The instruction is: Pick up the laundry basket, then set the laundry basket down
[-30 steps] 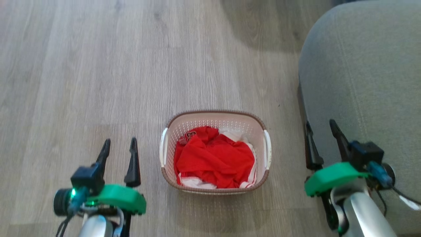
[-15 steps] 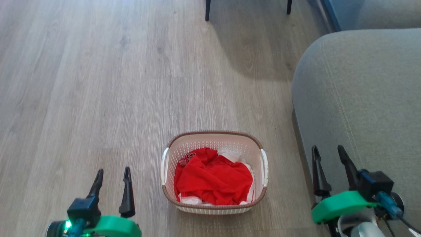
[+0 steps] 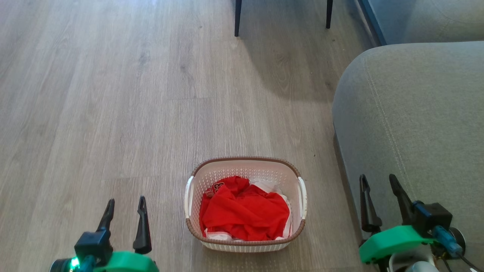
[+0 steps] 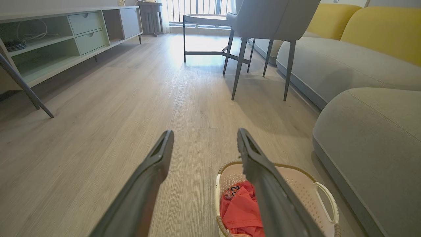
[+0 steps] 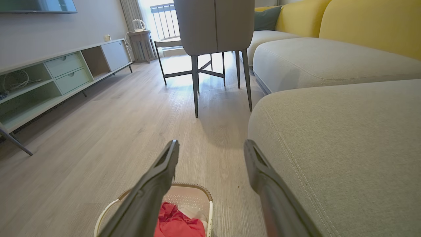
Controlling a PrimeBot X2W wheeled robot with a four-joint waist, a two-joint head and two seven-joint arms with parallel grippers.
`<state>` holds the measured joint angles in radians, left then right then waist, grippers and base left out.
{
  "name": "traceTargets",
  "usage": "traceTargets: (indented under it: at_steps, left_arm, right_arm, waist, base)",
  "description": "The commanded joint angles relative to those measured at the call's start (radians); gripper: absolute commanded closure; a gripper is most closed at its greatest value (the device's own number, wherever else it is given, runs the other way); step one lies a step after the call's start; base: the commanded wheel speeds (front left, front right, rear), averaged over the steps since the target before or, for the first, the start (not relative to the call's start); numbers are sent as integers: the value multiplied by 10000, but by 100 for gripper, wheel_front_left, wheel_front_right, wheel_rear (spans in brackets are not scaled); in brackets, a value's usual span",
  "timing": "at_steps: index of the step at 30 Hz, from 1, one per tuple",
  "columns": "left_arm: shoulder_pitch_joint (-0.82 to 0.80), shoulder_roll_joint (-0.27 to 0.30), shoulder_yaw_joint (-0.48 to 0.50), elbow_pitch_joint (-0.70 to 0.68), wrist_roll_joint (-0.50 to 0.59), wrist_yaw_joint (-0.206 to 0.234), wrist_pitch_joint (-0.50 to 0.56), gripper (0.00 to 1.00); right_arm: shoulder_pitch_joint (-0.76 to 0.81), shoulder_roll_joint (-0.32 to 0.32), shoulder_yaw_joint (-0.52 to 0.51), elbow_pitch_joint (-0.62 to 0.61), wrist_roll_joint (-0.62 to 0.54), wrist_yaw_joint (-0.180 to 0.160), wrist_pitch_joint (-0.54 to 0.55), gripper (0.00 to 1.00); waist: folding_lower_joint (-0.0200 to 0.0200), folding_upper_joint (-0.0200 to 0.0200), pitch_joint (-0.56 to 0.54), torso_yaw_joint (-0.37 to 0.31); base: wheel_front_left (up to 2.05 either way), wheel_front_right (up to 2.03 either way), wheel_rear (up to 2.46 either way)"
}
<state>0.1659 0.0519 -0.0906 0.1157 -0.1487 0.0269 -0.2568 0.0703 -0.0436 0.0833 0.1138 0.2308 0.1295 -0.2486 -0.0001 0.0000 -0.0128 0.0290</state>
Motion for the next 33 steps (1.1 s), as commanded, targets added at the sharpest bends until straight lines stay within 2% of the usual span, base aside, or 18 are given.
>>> traceTargets:
  at_steps: [1,11,12,16,33]
  left_arm:
    - [-236,10,358,-300,99,-5,-49,0]
    - [-177,8,376,-354,217,-32,-49,0]
    - [16,0,33,-35,135,-7,0,100]
    - [64,-8,5,613,125,-5,6,100]
    - [-317,35,221,721,-1932,-218,461,100]
  right_arm:
    - [-239,-66,162,-285,-74,12,-132,0]
    - [-232,-66,125,-259,-99,12,-132,0]
    - [0,0,-63,19,-11,0,0,100]
    - [65,23,-23,663,5,0,24,100]
    - [-176,-102,-135,737,2011,2,390,100]
  waist:
    - [1,0,5,-1]
    - [1,0,33,-25]
    - [1,0,33,-25]
    - [1,0,34,-28]
    - [1,0,51,-63]
  base:
    - [0,0,0]
    - [0,0,0]
    - [0,0,0]
    - [0,0,0]
    - [0,0,0]
